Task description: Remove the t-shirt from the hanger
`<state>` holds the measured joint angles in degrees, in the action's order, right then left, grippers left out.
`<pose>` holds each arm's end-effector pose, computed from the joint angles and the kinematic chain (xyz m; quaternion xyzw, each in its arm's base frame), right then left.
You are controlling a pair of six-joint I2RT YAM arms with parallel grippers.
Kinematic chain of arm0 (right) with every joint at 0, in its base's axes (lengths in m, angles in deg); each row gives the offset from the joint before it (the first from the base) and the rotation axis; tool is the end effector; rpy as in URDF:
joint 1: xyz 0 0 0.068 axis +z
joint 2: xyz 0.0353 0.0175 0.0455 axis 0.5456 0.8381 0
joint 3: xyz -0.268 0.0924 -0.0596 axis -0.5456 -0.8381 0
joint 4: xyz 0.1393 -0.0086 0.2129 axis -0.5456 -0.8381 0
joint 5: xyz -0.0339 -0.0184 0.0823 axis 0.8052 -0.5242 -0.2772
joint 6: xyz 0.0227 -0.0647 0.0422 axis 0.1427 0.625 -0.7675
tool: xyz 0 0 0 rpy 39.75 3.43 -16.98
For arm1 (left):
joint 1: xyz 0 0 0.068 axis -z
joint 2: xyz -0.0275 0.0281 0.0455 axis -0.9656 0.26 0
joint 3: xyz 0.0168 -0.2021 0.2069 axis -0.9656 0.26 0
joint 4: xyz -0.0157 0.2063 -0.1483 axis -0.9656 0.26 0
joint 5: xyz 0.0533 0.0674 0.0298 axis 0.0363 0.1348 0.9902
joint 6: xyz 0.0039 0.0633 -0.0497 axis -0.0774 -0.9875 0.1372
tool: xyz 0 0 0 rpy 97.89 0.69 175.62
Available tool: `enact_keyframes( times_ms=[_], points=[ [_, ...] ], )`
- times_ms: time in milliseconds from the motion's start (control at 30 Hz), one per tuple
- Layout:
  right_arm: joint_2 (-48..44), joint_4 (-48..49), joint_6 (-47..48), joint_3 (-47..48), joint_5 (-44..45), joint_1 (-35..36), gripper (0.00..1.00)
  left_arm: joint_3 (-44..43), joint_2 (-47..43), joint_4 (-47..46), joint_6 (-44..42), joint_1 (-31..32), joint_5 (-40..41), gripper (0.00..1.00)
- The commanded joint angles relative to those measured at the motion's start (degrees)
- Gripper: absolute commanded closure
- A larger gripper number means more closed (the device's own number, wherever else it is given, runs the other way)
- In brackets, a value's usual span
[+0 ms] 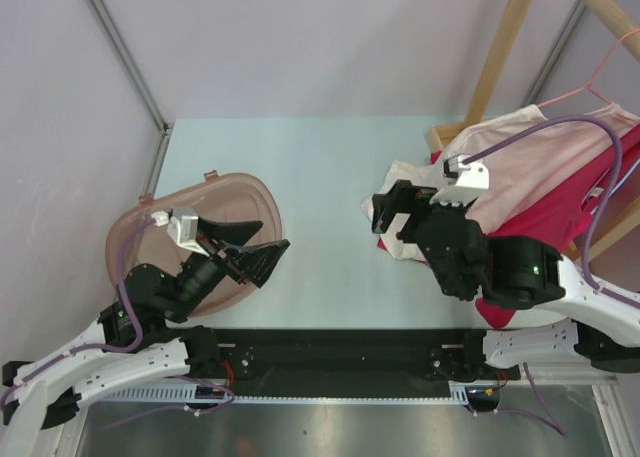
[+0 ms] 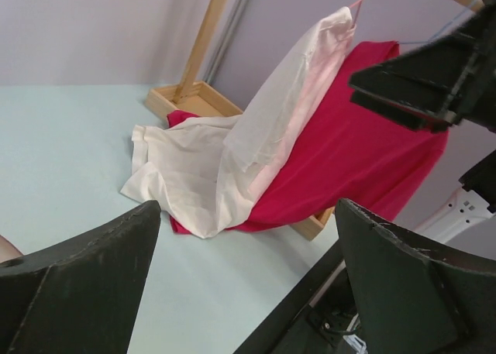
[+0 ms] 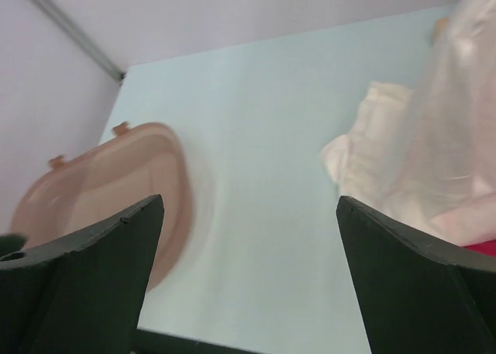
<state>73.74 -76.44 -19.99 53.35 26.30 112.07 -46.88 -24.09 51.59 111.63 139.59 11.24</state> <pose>0.0936 0.1558 0.4770 0.0380 0.7656 0.1847 0.6151 0.0666 -0.0804 0.3879 0.0807 0.6341 -0.4444 0.6277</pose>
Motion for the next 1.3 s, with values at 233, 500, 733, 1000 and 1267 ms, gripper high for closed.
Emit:
enact_keyframes(
  times_ms=[233,500,733,1000,1267],
  points=[
    [5.4,-5.8,10.9,8.1,1.8,-17.4,0.00,-4.6,5.5,6.9,-1.3,0.2,-6.4,0.00],
    [9.4,-2.8,20.8,12.4,-3.9,-32.5,0.00,-3.4,6.7,7.7,1.9,0.1,-9.2,0.00],
    [10.8,-3.6,22.4,19.1,-6.7,-44.6,0.00,-3.2,9.3,7.8,2.5,0.2,-10.9,0.00],
    [11.6,1.7,22.6,21.5,-13.2,-59.4,0.00,-7.1,13.7,8.1,1.0,0.2,-14.1,0.00],
    [15.2,4.5,23.9,22.2,-18.7,-69.8,0.09,-6.1,15.9,4.6,4.3,0.2,-19.6,0.03]
  ],
)
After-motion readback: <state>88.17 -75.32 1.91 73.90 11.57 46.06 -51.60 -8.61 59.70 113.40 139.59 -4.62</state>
